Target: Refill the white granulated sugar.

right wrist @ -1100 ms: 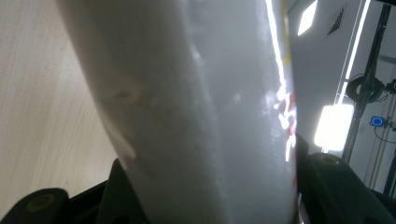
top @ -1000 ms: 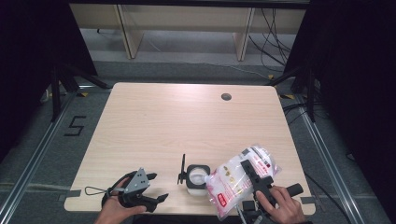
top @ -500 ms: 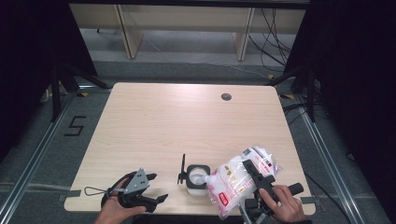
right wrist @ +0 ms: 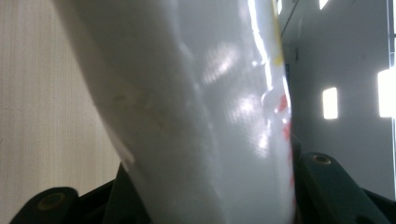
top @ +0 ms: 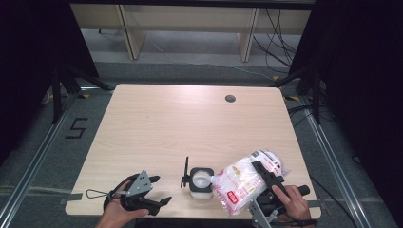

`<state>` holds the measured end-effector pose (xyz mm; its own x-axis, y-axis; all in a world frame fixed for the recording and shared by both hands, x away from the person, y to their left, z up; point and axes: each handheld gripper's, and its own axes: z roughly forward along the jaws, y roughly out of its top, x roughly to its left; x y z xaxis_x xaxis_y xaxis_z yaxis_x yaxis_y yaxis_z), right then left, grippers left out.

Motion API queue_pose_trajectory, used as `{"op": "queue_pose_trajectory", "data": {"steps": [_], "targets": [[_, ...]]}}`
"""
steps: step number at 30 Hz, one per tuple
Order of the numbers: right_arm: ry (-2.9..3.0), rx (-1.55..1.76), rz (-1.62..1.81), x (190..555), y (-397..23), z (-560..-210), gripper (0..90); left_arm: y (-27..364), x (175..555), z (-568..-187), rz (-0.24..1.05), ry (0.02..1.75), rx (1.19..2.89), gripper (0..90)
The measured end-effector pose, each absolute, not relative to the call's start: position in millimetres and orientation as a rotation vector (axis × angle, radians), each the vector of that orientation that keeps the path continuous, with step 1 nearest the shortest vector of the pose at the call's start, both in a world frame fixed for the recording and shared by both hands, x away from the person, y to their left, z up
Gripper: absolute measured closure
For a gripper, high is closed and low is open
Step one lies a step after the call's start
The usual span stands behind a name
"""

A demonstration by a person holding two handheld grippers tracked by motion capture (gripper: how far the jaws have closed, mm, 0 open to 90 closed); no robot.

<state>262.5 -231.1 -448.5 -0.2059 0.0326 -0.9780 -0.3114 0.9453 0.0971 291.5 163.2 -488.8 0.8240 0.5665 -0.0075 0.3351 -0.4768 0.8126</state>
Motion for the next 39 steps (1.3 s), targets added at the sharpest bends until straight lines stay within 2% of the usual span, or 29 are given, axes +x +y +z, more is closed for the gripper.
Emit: {"op": "queue_pose_trajectory", "data": {"steps": [4,5,6,8,9,15,17,18,35,39], "targets": [[1.781,-0.141,0.348,264,-235,-452,56.9,163,292,-489,0.335,0.664,2.104,19.7],[1.757,-0.244,0.299,267,-235,-445,57.0,163,292,-489,0.317,0.66,2.104,19.7],[1.787,-0.136,0.371,265,-237,-452,57.0,163,292,-489,0.32,0.659,2.102,19.7],[1.768,-0.214,0.332,268,-237,-445,57.0,164,292,-489,0.324,0.657,2.106,19.7],[1.792,-0.119,0.398,267,-239,-450,57.1,163,292,-490,0.324,0.663,2.093,19.7],[1.839,-0.058,0.448,268,-243,-451,57.6,163,292,-489,0.329,0.66,2.102,19.7],[1.823,-0.133,0.433,272,-244,-447,57.9,162,291,-489,0.325,0.659,2.089,19.7],[1.842,-0.055,0.49,272,-244,-453,58.1,163,291,-489,0.329,0.664,2.095,19.7],[1.856,-0.098,0.518,283,-243,-455,60.4,163,291,-489,0.327,0.663,2.11,19.7],[1.887,-0.014,0.583,284,-244,-461,60.8,162,292,-491,0.324,0.672,2.09,19.7]]}}
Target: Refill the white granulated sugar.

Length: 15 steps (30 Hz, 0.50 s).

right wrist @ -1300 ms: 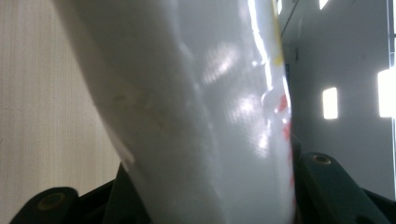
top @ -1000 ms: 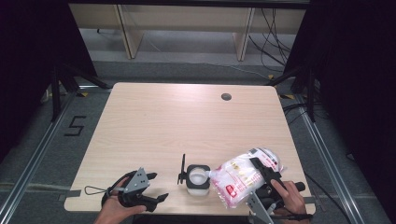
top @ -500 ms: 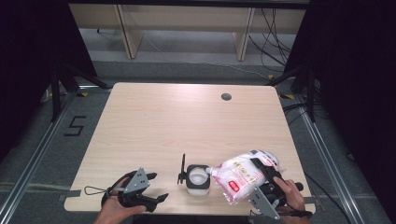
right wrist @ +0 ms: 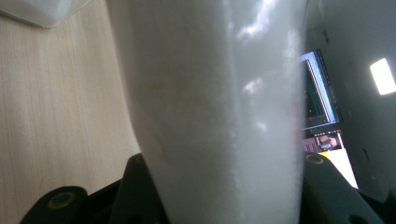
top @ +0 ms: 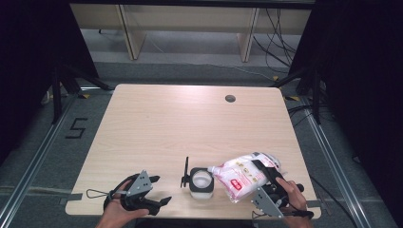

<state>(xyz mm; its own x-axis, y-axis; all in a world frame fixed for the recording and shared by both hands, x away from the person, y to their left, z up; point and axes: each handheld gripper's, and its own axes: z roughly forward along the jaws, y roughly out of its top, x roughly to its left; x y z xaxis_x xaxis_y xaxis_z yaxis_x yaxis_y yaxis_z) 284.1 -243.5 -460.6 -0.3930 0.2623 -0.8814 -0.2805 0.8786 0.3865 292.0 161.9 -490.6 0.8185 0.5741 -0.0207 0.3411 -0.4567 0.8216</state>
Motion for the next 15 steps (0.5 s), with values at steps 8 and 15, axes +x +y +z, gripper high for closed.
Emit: {"op": "queue_pose_trajectory", "data": {"steps": [8,15], "targets": [[1.913,0.056,0.664,290,-246,-458,61.4,163,292,-489,0.325,0.671,2.096,19.7],[1.968,0.13,0.771,309,-242,-466,62.5,164,292,-487,0.321,0.673,2.096,19.6]]}}
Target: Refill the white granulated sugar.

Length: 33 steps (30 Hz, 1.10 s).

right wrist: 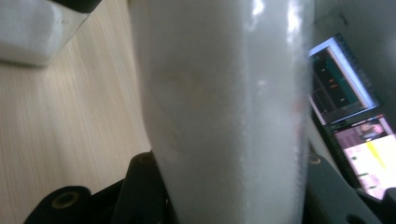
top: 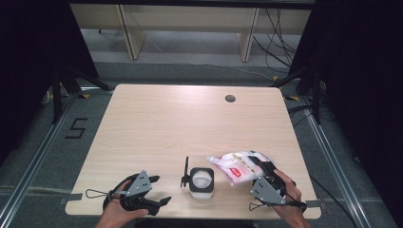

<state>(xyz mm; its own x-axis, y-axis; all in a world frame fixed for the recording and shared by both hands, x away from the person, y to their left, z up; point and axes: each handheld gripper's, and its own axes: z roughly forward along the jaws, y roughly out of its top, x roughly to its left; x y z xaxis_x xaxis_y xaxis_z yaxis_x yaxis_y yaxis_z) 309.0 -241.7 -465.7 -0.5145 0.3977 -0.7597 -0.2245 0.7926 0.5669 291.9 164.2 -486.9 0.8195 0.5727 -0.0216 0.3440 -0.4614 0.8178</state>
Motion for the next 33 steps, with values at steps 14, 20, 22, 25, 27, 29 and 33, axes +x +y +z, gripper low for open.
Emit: {"op": "queue_pose_trajectory", "data": {"steps": [14,20,22,25,27,29,33], "targets": [[2.038,0.4,1.048,345,-247,-483,66.5,163,291,-488,0.313,0.668,2.081,19.7],[1.987,0.553,1.175,351,-269,-484,66.8,163,290,-488,0.314,0.669,2.083,19.7],[1.977,0.586,1.201,351,-274,-485,66.8,164,292,-487,0.338,0.656,2.087,19.7],[1.946,0.641,1.256,349,-282,-486,66.9,164,291,-487,0.334,0.67,2.077,19.7],[1.967,0.657,1.245,348,-288,-486,66.9,165,292,-487,0.339,0.671,2.083,19.7],[1.954,0.686,1.25,347,-291,-487,67.0,164,291,-487,0.333,0.675,2.076,19.7],[1.948,0.732,1.265,345,-295,-487,67.1,164,291,-487,0.333,0.675,2.076,19.7]]}}
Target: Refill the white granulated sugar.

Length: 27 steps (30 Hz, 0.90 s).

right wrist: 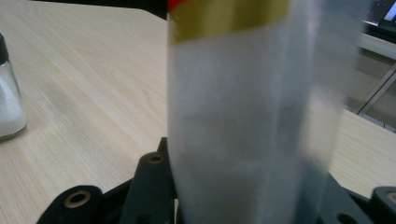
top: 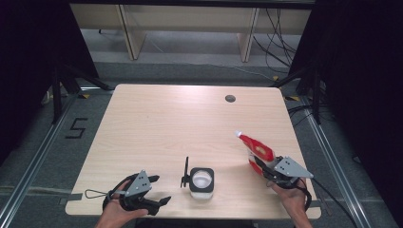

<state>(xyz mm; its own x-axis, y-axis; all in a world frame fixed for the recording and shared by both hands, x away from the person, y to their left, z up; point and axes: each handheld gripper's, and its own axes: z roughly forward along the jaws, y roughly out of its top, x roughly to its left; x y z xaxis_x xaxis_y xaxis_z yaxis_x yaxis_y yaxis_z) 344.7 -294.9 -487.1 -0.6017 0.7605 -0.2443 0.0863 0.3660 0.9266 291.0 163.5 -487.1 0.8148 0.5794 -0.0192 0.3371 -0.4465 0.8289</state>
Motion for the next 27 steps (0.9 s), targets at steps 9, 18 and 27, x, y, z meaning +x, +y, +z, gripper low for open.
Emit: {"op": "queue_pose_trajectory", "data": {"steps": [9,18,27], "targets": [[1.924,0.798,1.287,341,-304,-488,67.2,164,291,-487,0.332,0.673,2.077,19.7],[1.877,0.894,1.314,333,-315,-491,65.7,163,292,-488,0.325,0.676,2.079,19.7],[1.864,0.947,1.285,323,-313,-488,52.2,165,292,-487,0.34,0.661,2.103,19.7]]}}
